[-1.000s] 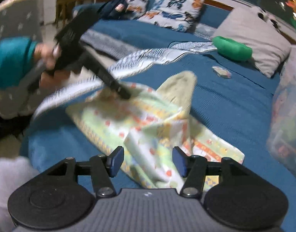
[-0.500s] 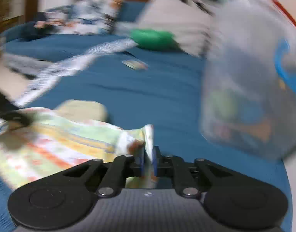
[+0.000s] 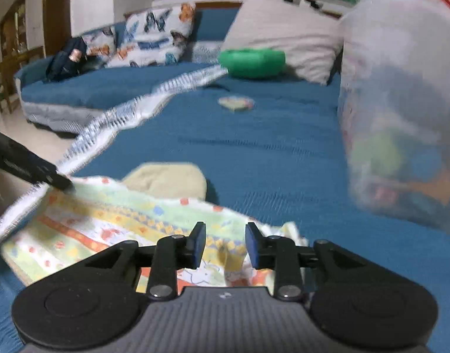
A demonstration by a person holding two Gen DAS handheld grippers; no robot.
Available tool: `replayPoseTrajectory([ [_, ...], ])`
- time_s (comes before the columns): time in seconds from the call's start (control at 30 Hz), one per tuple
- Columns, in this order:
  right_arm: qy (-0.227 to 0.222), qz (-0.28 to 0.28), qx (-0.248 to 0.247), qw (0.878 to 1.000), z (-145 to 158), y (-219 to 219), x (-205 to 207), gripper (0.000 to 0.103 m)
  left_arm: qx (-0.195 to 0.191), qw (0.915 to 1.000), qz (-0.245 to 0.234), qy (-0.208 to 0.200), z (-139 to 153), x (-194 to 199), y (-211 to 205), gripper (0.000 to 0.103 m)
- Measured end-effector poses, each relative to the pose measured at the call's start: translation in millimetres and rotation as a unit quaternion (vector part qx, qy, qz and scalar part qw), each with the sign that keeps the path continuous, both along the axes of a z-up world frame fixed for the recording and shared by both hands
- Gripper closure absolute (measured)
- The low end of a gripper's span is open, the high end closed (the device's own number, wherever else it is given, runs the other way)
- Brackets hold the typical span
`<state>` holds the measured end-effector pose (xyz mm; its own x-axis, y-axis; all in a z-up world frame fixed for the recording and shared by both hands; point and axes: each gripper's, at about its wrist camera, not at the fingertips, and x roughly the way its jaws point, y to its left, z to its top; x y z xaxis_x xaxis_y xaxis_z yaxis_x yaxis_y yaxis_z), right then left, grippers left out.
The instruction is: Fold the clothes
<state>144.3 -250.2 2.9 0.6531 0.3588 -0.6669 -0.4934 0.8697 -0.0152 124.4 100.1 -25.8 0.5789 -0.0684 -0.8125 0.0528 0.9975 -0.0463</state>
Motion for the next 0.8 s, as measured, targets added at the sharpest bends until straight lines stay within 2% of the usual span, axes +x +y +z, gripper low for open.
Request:
replayPoseTrajectory([
  [0.1, 0.028, -0.028, 0.005, 0.999, -16.3, -4.9, 18.1, 0.074, 0.02, 0.9997, 0.012, -0.004, 1.1, -1.8, 0.2, 0.05],
  [0.17, 0.029, -0.036, 0.019, 0.999, -15.9, -10.1, 18.6, 0.074, 0.021, 0.9996, 0.008, -0.016, 6.8, -5.8, -4.2, 0.056],
  [0.23, 0.025, -0.032, 0.027, 0.999, -12.6, -6.2, 17.0, 0.074, 0.012, 0.9994, -0.004, -0.032, 15.4, -10.5, -13.4, 0.058],
  [0.37, 0.017, -0.006, 0.038, 0.999, -4.5, 12.3, 13.7, 0.074, -0.036, 0.997, -0.049, -0.049, 26.0, -13.2, -44.4, 0.061],
  [0.47, 0.013, 0.009, 0.039, 0.999, -2.8, 28.9, 14.2, 0.073, -0.051, 0.9954, -0.071, -0.04, 19.1, -4.9, -69.1, 0.061],
  [0.57, 0.024, 0.005, 0.031, 0.999, -12.4, 40.1, 22.2, 0.072, -0.049, 0.9962, -0.069, -0.021, 4.3, 9.1, -85.5, 0.061],
  [0.67, 0.024, 0.002, 0.009, 1.0, -20.2, 45.8, 25.6, 0.067, -0.047, 0.9972, -0.056, -0.009, -9.1, 18.7, -92.2, 0.061],
  [0.8, 0.015, 0.02, 0.01, 1.0, -12.5, 43.6, 10.2, 0.067, -0.047, 0.9972, -0.057, -0.017, -5.5, 16.7, -91.0, 0.06],
])
